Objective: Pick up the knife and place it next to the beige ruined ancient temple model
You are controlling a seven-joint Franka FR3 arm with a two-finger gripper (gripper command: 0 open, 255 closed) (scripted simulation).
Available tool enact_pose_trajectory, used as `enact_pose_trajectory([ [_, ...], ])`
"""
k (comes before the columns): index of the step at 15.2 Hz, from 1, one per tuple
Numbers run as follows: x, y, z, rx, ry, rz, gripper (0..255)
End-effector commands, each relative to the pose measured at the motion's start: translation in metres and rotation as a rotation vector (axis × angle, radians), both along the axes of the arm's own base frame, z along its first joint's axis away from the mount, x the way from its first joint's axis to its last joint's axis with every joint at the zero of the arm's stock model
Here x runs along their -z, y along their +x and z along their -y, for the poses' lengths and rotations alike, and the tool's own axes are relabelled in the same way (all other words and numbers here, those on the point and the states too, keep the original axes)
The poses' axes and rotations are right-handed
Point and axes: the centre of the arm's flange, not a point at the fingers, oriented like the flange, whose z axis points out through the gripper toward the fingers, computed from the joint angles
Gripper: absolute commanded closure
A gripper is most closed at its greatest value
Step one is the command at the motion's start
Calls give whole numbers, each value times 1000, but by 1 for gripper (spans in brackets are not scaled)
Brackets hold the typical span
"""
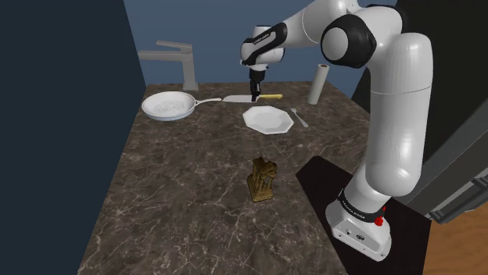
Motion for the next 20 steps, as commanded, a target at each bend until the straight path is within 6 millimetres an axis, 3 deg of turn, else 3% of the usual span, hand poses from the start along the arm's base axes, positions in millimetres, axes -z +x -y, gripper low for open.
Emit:
enact_pose_trajectory([
  [1, -10, 1, 0, 0, 0, 0, 255],
  [20, -110, 1, 0, 0, 0, 0, 255],
])
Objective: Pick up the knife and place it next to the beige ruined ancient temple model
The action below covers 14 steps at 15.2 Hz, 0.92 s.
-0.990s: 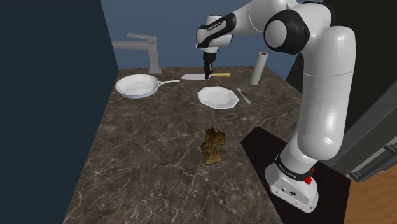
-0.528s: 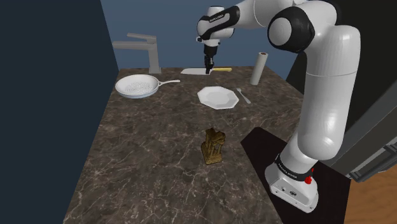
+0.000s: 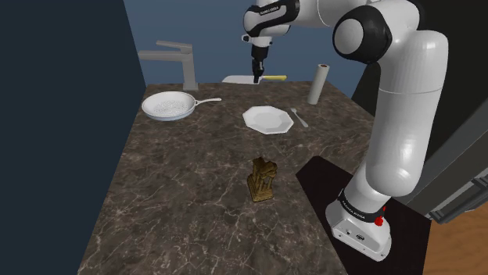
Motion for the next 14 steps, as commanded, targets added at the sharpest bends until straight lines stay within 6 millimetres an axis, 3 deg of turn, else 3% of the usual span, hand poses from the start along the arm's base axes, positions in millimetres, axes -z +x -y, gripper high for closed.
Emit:
enact_pose_trajectory([
  [1, -11, 1, 0, 0, 0, -1, 255],
  [14, -79, 1, 0, 0, 0, -1, 255],
])
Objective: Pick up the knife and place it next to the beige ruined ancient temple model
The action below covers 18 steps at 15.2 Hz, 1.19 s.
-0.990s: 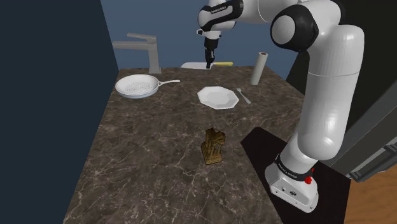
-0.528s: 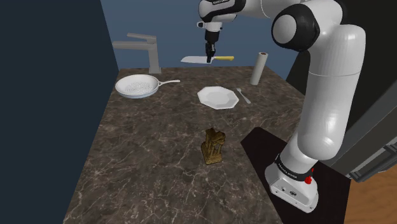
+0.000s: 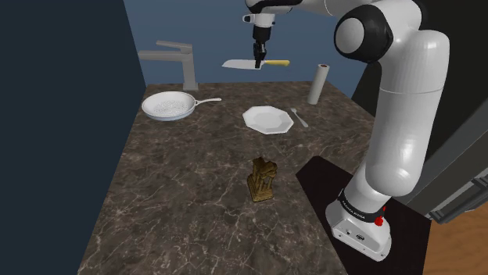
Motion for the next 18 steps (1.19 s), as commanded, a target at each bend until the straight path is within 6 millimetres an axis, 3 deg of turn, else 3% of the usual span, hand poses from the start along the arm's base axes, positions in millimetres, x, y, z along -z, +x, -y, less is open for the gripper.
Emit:
enact_pose_trajectory([
  [1, -10, 0, 0, 0, 0, 0, 255],
  [4, -25, 0, 0, 0, 0, 0, 255],
  [18, -25, -144, -116, 0, 0, 0, 255],
])
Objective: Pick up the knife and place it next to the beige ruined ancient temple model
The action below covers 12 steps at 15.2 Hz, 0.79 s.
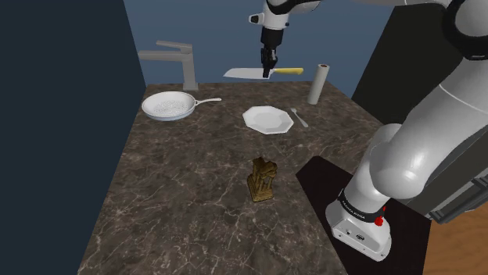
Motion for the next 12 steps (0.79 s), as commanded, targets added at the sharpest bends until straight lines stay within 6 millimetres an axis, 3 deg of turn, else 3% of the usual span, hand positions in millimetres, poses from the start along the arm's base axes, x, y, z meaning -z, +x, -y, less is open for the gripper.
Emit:
enact_pose_trajectory([
  [1, -1, -22, -17, 1, -1, 0, 255],
  [12, -1, -135, -109, 1, -1, 0, 255],
])
